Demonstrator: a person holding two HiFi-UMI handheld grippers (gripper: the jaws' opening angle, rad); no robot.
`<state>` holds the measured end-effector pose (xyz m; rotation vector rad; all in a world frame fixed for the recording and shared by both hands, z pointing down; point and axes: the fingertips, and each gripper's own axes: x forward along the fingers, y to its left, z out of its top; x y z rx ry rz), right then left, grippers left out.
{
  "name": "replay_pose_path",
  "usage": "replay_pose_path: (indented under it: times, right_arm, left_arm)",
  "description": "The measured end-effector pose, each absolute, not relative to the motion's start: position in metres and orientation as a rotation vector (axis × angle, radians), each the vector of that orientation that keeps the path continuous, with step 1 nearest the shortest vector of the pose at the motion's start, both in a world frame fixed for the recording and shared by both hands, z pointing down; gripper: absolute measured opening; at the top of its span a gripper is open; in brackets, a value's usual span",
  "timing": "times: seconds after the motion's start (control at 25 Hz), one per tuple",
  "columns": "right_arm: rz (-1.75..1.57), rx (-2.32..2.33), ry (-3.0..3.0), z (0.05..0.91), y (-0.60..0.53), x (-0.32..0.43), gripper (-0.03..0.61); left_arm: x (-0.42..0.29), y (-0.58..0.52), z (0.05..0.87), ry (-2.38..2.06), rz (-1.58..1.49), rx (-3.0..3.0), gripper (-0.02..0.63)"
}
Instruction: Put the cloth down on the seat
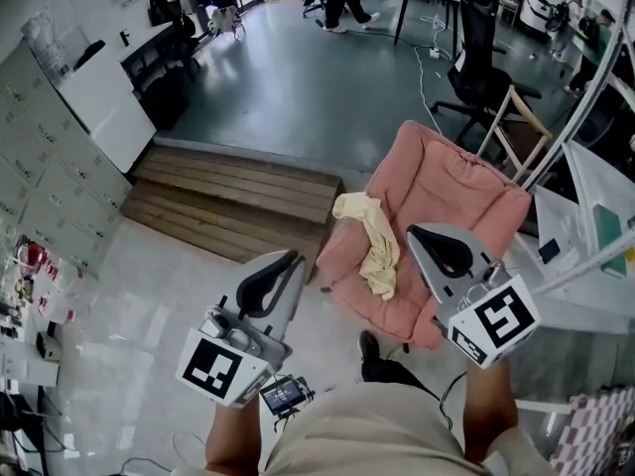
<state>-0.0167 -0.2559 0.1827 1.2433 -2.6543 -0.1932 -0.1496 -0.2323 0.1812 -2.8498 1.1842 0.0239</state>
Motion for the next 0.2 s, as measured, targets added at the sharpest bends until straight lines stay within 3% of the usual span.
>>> replay_pose_path:
  times: [0.2]
  right_arm:
    - [-0.200,1.251,-2.647,0.1790,-0.2541,-0.0191,-0.011]
  left_arm:
    - [-0.1505,-0.2308,0.1789,1.173,0.026,-2.853,0.032]
